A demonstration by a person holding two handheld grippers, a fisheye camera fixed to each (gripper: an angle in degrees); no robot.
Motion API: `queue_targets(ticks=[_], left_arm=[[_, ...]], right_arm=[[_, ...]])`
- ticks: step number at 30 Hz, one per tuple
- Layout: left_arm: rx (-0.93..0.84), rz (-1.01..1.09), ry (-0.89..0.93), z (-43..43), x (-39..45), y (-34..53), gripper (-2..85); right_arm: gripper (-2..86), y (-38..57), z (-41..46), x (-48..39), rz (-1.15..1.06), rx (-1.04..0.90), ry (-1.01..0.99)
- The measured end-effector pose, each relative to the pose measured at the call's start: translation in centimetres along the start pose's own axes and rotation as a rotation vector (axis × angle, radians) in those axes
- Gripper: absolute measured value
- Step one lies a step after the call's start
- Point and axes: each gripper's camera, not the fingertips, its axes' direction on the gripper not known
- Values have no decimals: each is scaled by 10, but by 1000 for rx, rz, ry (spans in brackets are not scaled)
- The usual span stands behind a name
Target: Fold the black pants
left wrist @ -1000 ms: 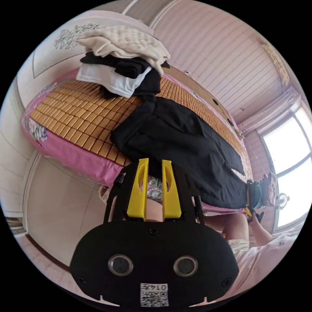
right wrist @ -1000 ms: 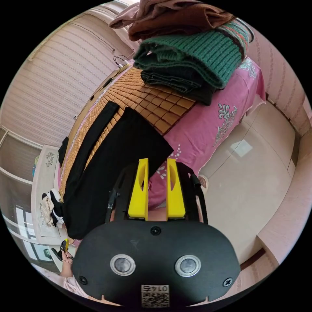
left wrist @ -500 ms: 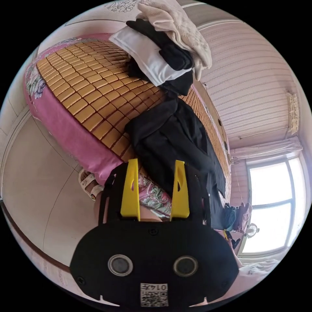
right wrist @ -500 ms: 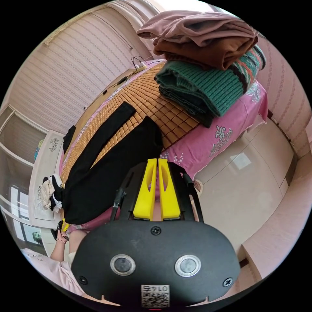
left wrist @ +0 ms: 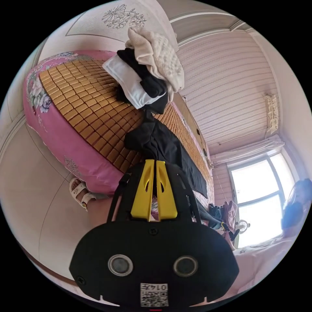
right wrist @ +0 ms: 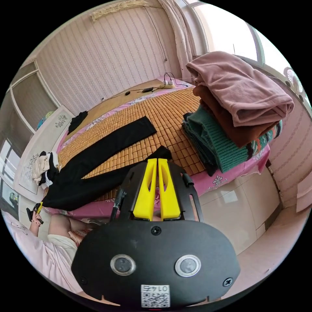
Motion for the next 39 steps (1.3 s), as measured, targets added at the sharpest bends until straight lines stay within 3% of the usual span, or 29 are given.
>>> queue_targets(ticks=[6,12,20,24,29,35,39], left_arm=[[75,114,-65,-19,44,-20,-10],[60,192,-140,20,97,-66,-10],[5,293,-286,112,166,-126,-8],[29,340,-428,166,197,-149,10],[17,287,-399,205,217,-151,62],[-39,526,-468,216,277,-105,65],[-333,796,-446,279,333,-40,71]], right_arm=[[0,-52,20,-50,-206,-55,49],[1,-128,70,-92,-310,-63,99],[8,-220,180,-125,-267,-168,148],[34,-258,225,-128,-121,-143,80],[116,-242,238,-118,-44,-33,60],[141,-166,235,-68,-25,-79,143],[132,-138,251,-49,17,-162,81]])
